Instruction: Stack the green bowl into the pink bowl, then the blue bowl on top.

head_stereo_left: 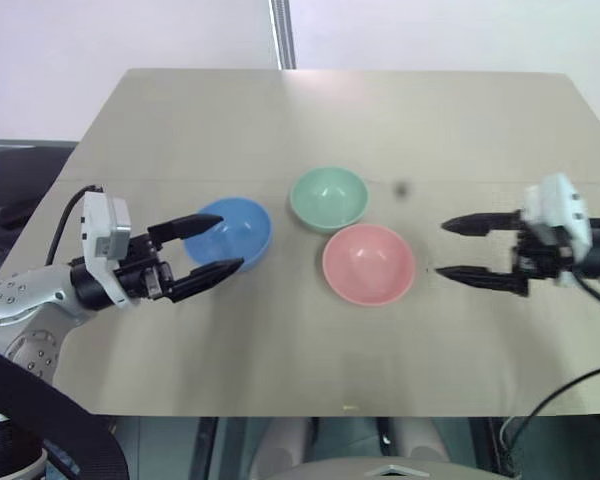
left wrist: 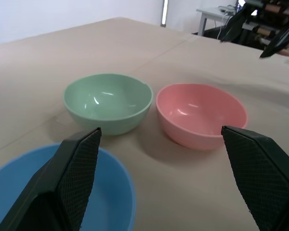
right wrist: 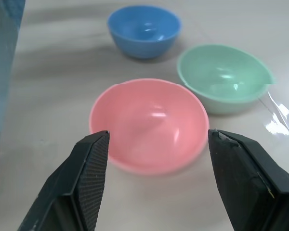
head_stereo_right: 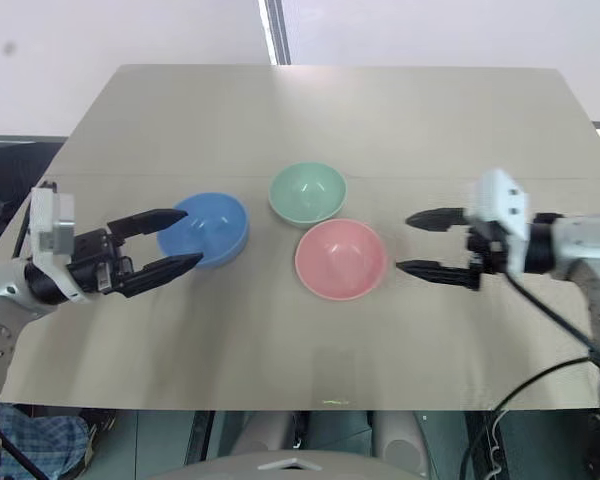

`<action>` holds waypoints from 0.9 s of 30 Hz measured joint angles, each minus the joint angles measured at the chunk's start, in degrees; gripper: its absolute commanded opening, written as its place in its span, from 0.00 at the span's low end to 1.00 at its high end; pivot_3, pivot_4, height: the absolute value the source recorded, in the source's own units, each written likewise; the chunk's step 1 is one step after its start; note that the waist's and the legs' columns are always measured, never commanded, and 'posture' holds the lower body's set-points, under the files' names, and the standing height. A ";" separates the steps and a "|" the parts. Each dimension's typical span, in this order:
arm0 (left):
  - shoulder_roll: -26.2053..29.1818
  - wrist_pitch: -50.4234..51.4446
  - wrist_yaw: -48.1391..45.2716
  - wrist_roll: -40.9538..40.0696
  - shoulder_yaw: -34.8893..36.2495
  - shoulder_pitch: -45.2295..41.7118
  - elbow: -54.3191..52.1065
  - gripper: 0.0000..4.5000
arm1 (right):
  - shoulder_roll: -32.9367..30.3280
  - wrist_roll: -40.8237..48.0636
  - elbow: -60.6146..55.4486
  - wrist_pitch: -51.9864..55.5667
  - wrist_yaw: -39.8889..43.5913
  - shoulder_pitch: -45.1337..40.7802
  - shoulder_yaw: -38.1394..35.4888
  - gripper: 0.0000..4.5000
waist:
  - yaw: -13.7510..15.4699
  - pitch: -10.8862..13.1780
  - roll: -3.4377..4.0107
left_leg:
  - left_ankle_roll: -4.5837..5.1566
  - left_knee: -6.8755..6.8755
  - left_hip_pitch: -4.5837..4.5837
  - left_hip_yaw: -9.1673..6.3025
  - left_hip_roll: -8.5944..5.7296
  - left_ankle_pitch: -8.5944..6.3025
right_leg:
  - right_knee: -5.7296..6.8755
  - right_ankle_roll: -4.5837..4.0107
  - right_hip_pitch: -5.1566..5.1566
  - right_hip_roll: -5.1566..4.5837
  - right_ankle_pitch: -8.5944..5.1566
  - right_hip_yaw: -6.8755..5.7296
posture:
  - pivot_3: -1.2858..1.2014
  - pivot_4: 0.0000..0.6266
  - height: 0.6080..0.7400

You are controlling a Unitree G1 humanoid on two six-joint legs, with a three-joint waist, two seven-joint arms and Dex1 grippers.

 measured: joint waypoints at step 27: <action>1.57 -10.27 3.16 21.34 -13.04 -9.65 11.33 0.94 | -3.93 10.11 4.48 -7.50 -2.19 9.90 -8.77 0.79 | 0.14 -0.01 0.02 | 0.01 0.07 0.19 -0.01 -0.02 0.00 | 0.02 0.01 0.24 0.00 0.01 -0.04 | 0.52 0.24 1.00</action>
